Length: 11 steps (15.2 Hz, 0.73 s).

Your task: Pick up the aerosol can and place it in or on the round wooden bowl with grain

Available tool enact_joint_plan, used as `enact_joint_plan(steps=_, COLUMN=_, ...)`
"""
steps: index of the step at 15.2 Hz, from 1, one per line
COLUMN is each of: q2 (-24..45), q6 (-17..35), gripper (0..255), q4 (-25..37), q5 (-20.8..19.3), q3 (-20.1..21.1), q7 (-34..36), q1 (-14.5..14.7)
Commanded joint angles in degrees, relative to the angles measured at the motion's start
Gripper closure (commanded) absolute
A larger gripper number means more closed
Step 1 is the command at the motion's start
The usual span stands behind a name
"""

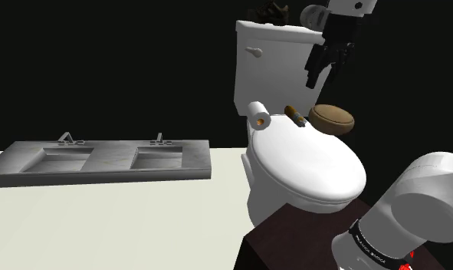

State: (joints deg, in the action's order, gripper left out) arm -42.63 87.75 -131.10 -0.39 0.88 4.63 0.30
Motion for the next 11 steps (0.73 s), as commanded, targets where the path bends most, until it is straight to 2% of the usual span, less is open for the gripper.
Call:
enact_joint_plan(steps=1, q2=0.0, q6=0.0, gripper=0, q4=0.0, q5=0.0, q3=0.0, q7=0.0, q1=0.0)
enact_joint_plan(steps=11, q2=13.16, q6=13.22, gripper=0, q4=-0.63, q5=-2.54, q3=-8.02, q7=-4.54, q1=-4.17)
